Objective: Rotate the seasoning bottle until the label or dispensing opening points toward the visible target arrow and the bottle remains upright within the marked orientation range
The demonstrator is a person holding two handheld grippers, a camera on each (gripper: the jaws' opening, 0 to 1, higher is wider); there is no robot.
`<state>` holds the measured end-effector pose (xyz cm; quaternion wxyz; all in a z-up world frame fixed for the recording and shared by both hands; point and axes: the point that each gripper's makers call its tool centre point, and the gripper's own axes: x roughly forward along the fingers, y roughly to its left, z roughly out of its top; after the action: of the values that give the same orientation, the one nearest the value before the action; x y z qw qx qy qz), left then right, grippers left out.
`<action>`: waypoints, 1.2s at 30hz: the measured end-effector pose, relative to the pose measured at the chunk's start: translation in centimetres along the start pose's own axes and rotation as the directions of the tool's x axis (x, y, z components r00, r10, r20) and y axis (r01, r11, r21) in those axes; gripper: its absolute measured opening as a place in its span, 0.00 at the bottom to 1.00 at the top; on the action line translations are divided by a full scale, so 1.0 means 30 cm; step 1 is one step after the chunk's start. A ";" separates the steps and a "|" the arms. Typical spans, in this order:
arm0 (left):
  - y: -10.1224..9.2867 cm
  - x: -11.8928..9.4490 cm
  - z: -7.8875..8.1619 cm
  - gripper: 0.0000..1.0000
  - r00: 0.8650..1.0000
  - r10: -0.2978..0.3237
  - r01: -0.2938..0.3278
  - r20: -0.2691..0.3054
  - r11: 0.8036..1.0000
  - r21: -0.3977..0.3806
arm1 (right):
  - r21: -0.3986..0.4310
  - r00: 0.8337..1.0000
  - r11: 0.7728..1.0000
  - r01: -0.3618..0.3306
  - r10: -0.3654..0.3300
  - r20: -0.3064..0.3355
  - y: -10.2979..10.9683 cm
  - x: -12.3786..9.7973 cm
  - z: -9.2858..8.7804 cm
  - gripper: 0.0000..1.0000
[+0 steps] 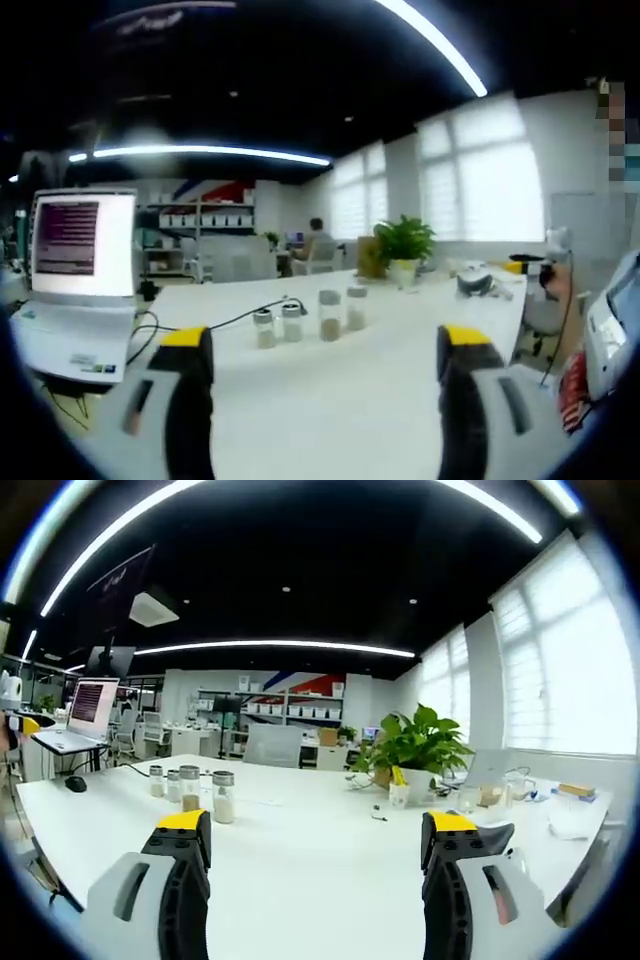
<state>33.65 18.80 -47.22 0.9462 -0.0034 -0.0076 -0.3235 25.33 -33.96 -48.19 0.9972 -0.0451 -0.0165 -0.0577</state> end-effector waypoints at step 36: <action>0.001 -0.006 0.009 0.99 1.000 0.029 -0.029 0.010 1.000 0.012 | -0.007 1.000 1.000 -0.007 0.007 -0.015 0.012 0.011 -0.014 0.88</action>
<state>33.52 18.95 -46.95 0.9507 0.0009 -0.0140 -0.3098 25.70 -33.69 -48.63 0.9973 -0.0481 -0.0085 -0.0546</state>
